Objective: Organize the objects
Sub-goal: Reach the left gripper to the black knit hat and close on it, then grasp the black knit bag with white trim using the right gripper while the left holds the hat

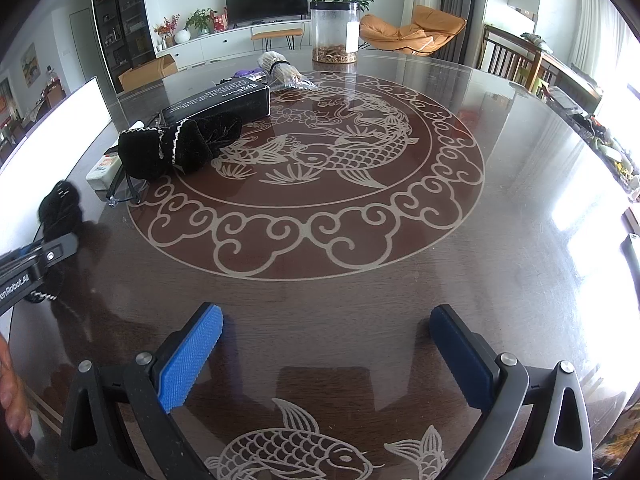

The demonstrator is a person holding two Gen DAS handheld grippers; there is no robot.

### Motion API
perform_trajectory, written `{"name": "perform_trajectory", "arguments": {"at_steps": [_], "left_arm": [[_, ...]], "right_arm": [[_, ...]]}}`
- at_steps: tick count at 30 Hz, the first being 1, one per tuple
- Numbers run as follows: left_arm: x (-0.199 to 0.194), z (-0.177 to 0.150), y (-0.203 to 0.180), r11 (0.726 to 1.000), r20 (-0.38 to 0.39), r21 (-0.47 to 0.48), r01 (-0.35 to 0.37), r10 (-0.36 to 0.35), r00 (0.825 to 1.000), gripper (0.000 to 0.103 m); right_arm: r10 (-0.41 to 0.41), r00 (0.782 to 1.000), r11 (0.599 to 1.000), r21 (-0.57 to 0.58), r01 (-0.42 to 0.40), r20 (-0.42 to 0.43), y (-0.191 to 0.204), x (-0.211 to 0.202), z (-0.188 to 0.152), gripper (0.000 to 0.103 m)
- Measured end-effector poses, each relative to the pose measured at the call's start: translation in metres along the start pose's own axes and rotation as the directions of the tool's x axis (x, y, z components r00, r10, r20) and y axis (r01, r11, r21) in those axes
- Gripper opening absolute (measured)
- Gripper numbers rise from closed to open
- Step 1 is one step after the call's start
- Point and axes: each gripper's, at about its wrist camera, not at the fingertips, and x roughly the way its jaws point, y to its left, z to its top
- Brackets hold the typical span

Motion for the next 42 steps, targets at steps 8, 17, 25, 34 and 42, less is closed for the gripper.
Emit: {"name": "perform_trajectory", "arguments": {"at_steps": [8,17,25,34,42], "left_arm": [[0.007,0.001,-0.002,0.999,-0.011,0.032,-0.007,0.008,1.0,0.083],[0.012,0.004,-0.004,0.999,-0.044,0.039,0.014,-0.012,0.999,0.103],[0.01,0.002,-0.003,0.999,-0.041,0.037,0.014,-0.012,0.999,0.103],[0.01,0.001,-0.002,0.999,-0.041,0.037,0.013,-0.011,0.999,0.103],[0.009,0.0,-0.002,0.999,-0.041,0.036,0.013,-0.012,0.999,0.103]], "right_arm": [[0.0,1.0,1.0,0.0,0.0,0.0,0.0,0.0,0.0,0.103],[0.0,1.0,1.0,0.0,0.0,0.0,0.0,0.0,0.0,0.103],[0.0,1.0,1.0,0.0,0.0,0.001,0.0,0.0,0.0,0.103],[0.001,1.0,1.0,-0.002,-0.001,0.0,0.0,0.0,0.0,0.103],[0.186,0.982,0.947,-0.261,-0.184,-0.018,0.027,0.004,0.047,0.103]]}}
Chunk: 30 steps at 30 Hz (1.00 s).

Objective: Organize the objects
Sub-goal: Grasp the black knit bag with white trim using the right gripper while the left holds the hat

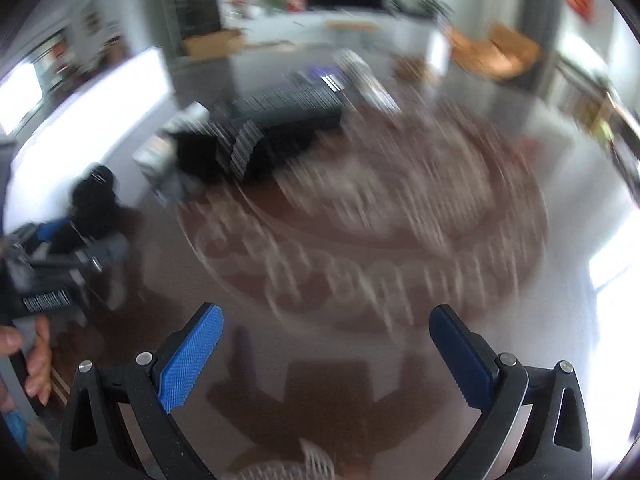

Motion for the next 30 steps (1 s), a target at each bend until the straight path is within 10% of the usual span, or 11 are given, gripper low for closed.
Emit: {"name": "perform_trajectory", "arguments": {"at_steps": [3,6,12,18,24,30], "left_arm": [[0.0,0.0,0.0,1.0,0.0,0.001,0.0,0.0,1.0,0.103],[0.0,0.0,0.0,1.0,0.0,0.0,0.0,0.0,1.0,0.103],[0.0,0.0,0.0,1.0,0.0,0.0,0.0,0.0,1.0,0.103],[0.0,0.0,0.0,1.0,0.001,-0.001,0.0,0.0,1.0,0.103],[0.0,-0.001,0.0,1.0,0.001,-0.001,0.0,0.0,1.0,0.103],[0.001,0.001,-0.002,1.0,0.002,-0.002,-0.003,0.003,1.0,0.103]], "right_arm": [[0.091,0.996,0.97,-0.227,-0.084,0.019,0.027,0.006,0.039,0.103],[0.016,1.0,0.891,-0.454,-0.013,0.004,0.058,0.024,0.07,0.103],[0.103,0.989,0.843,-0.519,-0.144,-0.106,0.077,0.05,0.087,0.085],[0.148,0.982,0.934,-0.311,-0.176,-0.114,0.057,0.032,0.064,0.032],[0.208,0.976,0.978,0.043,-0.205,-0.071,0.013,-0.01,0.003,0.032],[0.211,0.976,0.881,0.423,-0.211,0.049,-0.044,-0.048,-0.06,0.035]]}}
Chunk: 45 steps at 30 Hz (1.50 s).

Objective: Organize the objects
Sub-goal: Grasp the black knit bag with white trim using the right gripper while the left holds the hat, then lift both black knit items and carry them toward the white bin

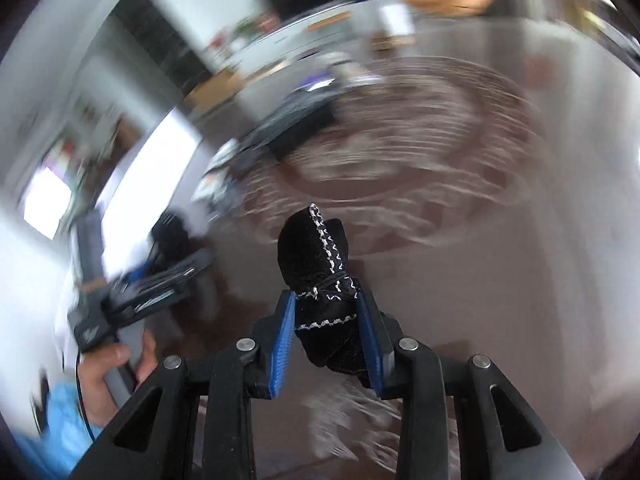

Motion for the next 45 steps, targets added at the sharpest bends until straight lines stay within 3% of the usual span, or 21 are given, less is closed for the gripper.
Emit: {"name": "perform_trajectory", "arguments": {"at_steps": [2,4,6,8,14,20,34,40,41,42,43,44,45], "left_arm": [[0.0,0.0,0.0,1.0,0.0,0.001,0.0,0.0,1.0,0.103],[0.0,0.0,0.0,1.0,0.0,0.001,0.0,0.0,1.0,0.103],[0.0,0.0,0.0,1.0,0.0,0.0,0.0,0.0,1.0,0.103],[0.0,0.0,0.0,1.0,0.0,0.0,0.0,0.0,1.0,0.103],[0.0,-0.001,0.0,1.0,0.001,0.0,0.0,0.0,1.0,0.103],[0.0,-0.001,0.0,1.0,0.001,-0.001,0.0,0.0,1.0,0.103],[0.001,0.0,-0.001,1.0,-0.003,0.0,-0.003,0.003,1.0,0.103],[-0.001,0.003,-0.002,0.997,-0.07,0.061,0.039,-0.034,0.997,0.103],[-0.001,0.002,-0.002,0.997,-0.063,0.068,0.04,-0.035,0.997,0.1],[-0.005,0.0,0.0,0.997,-0.038,0.067,0.04,-0.037,0.999,0.075],[-0.01,0.0,0.0,0.997,-0.004,0.069,0.04,-0.039,0.999,0.057],[-0.013,0.0,0.0,0.996,0.006,0.078,0.042,-0.042,0.999,0.029],[-0.013,-0.001,0.0,0.995,0.0,0.078,0.058,-0.058,0.998,0.029]], "right_arm": [[-0.065,0.998,0.998,0.013,0.065,0.025,-0.012,-0.009,-0.001,0.06],[-0.071,0.997,0.997,0.012,0.07,0.017,-0.014,-0.01,-0.001,0.075],[-0.047,0.999,0.999,-0.011,0.047,0.016,-0.009,-0.011,0.0,0.08],[-0.094,0.995,0.993,-0.075,0.096,0.018,0.003,-0.008,-0.001,0.09],[-0.284,0.959,0.939,-0.204,0.277,-0.004,0.017,0.025,-0.008,0.094],[-0.353,0.935,0.906,-0.239,0.349,0.028,0.021,0.037,-0.012,0.103],[-0.348,0.936,0.907,-0.231,0.351,0.052,0.021,0.035,-0.012,0.103],[-0.351,0.936,0.909,-0.229,0.349,0.032,0.021,0.035,-0.012,0.103],[-0.355,0.934,0.908,-0.228,0.351,0.026,0.021,0.035,-0.012,0.103],[-0.358,0.933,0.908,-0.225,0.353,0.022,0.021,0.033,-0.013,0.103],[-0.35,0.936,0.911,-0.223,0.347,0.025,0.021,0.031,-0.014,0.098],[-0.344,0.938,0.912,-0.221,0.345,0.04,0.021,0.028,-0.014,0.073],[-0.348,0.935,0.91,-0.217,0.353,0.062,0.022,0.024,-0.013,0.055]]}}
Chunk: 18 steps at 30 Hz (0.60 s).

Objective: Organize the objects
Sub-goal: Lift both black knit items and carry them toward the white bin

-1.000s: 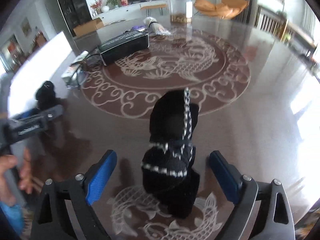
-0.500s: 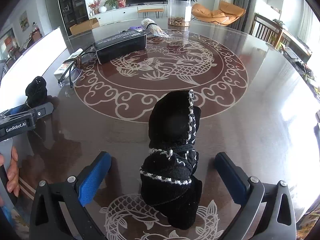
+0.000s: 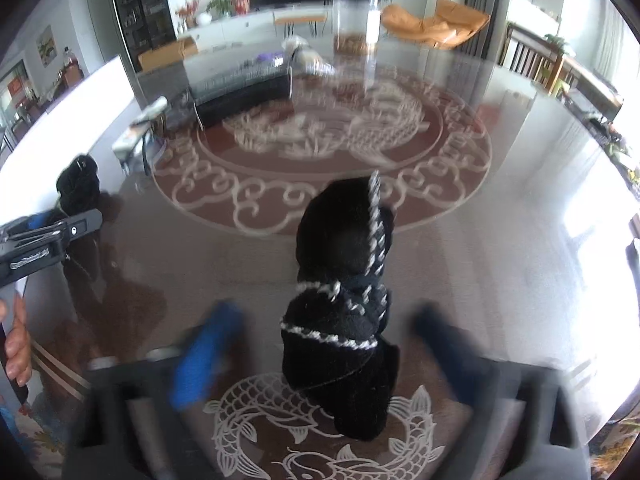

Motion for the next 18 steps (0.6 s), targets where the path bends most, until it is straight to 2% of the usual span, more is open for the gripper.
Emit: {"name": "perform_trajectory", "arguments": {"at_steps": [1,3,4,7,10,13,18], "left_arm": [[-0.002,-0.002,-0.001,1.0,0.004,-0.005,0.017,-0.017,1.0,0.029],[-0.009,-0.008,-0.003,0.999,0.009,-0.015,0.049,-0.048,0.999,0.029],[-0.018,-0.012,-0.005,0.996,0.017,-0.028,0.09,-0.089,0.996,0.029],[-0.043,-0.018,-0.012,0.989,0.051,-0.022,0.149,-0.148,0.988,0.029],[-0.069,-0.018,-0.015,0.981,0.092,-0.016,0.193,-0.19,0.977,0.029],[-0.091,-0.013,-0.007,0.977,0.123,-0.02,0.212,-0.208,0.97,0.029],[-0.124,-0.005,0.027,0.972,0.18,-0.076,0.22,-0.204,0.962,0.029]], "right_arm": [[-0.004,1.0,1.0,0.016,0.004,0.012,-0.003,-0.003,0.0,0.035],[0.027,1.0,0.998,0.055,-0.028,0.017,-0.009,-0.006,-0.001,0.035],[0.035,0.999,0.996,0.076,-0.037,0.033,-0.012,-0.011,-0.002,0.035],[0.072,0.992,0.99,0.114,-0.084,0.107,-0.017,-0.031,-0.004,0.035],[0.098,0.986,0.986,0.118,-0.114,0.136,-0.014,-0.041,-0.008,0.035],[0.114,0.983,0.985,0.115,-0.131,0.145,-0.009,-0.048,-0.008,0.035],[0.203,0.973,0.968,0.127,-0.216,0.104,0.011,-0.051,-0.008,0.035]]}}
